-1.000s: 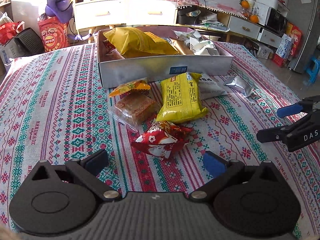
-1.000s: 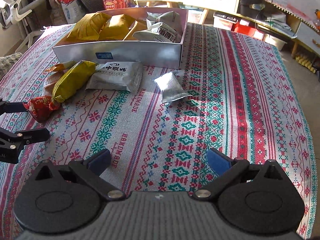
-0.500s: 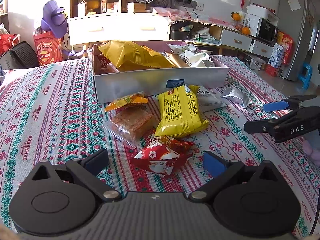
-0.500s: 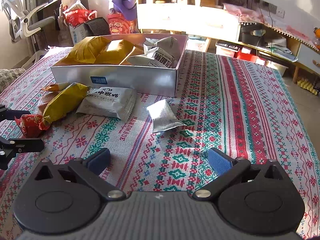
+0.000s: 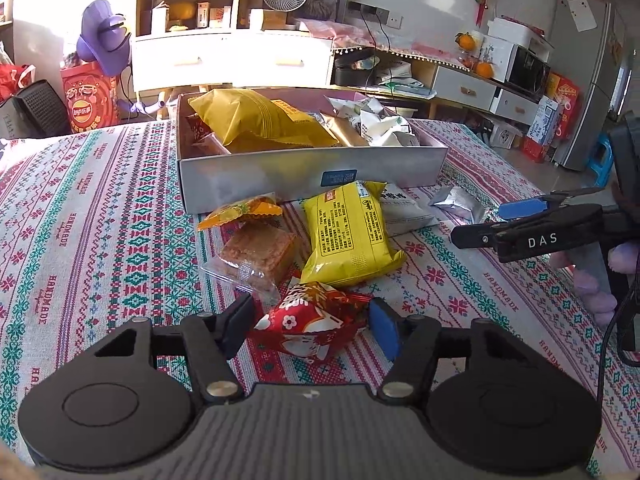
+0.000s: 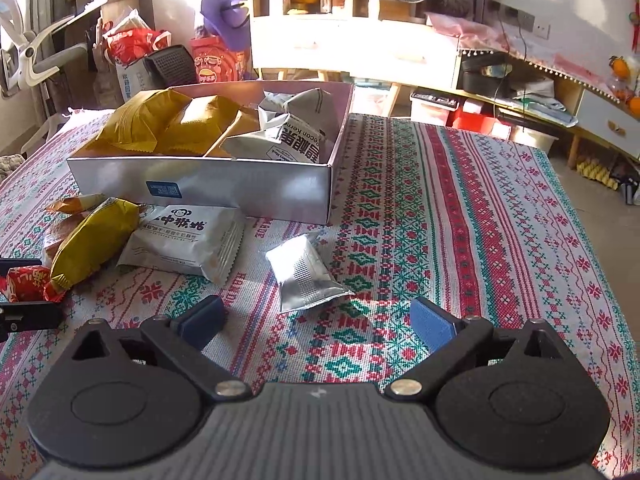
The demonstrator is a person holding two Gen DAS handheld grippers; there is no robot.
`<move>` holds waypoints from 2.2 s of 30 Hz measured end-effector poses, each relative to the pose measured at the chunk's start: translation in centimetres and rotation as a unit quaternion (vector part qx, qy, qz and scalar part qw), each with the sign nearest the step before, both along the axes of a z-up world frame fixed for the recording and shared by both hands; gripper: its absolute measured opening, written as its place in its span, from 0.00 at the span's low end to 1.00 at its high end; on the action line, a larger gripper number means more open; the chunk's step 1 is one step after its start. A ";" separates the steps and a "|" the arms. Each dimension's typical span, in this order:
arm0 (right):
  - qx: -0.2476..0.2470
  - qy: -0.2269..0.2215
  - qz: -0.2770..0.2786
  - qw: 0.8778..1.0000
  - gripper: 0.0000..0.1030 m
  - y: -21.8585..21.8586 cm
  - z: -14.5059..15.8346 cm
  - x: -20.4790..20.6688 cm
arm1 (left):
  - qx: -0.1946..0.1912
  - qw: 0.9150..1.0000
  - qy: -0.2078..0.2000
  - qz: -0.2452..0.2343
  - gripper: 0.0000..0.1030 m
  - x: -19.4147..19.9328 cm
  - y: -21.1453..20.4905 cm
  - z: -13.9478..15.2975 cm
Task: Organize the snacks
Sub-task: 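Grasp the red-white packet with the left tool while the right tool grasps the silver packet, then carry the red-white and silver packets into the silver box and release them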
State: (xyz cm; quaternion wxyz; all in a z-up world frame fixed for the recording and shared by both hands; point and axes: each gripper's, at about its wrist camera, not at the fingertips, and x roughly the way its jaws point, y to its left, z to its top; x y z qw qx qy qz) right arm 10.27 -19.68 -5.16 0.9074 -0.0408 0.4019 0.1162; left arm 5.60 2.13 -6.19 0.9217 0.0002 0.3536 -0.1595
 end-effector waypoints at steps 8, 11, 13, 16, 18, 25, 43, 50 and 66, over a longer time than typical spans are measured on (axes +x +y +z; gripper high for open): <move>-0.003 -0.007 0.005 1.000 0.64 0.6 0.4 0.5 | 0.004 1.000 0.009 0.001 0.56 -0.2 0.0 0.2; -0.001 -0.008 0.008 1.000 0.52 0.8 0.5 0.7 | 0.008 1.000 0.010 0.002 0.56 -0.2 -0.1 0.3; 0.000 -0.008 0.014 1.000 0.44 1.0 0.6 0.8 | 0.010 1.000 0.010 0.002 0.55 -0.2 -0.1 0.3; 0.001 -0.008 0.023 1.000 0.34 1.1 0.6 0.6 | 0.012 1.000 0.012 0.003 0.55 -0.2 -0.2 0.3; -0.001 -0.008 0.023 1.000 0.34 1.3 0.7 0.6 | 0.013 1.000 0.015 0.004 0.55 -0.1 -0.2 0.4; 0.009 0.005 0.012 1.000 0.33 1.1 1.0 0.7 | 0.007 1.000 0.030 0.005 0.55 0.2 -0.1 0.8; 0.054 0.038 0.000 0.998 0.26 0.5 2.6 0.1 | -0.003 0.999 0.036 -0.006 0.55 0.0 -0.1 3.2; 0.061 0.045 0.006 0.997 0.24 0.5 3.0 -0.1 | -0.015 0.999 0.038 -0.013 0.55 -0.2 -0.4 3.9; 0.104 0.025 0.010 0.994 0.23 0.5 5.4 -0.3 | -0.046 0.997 0.034 -0.043 0.55 -0.8 -2.0 5.6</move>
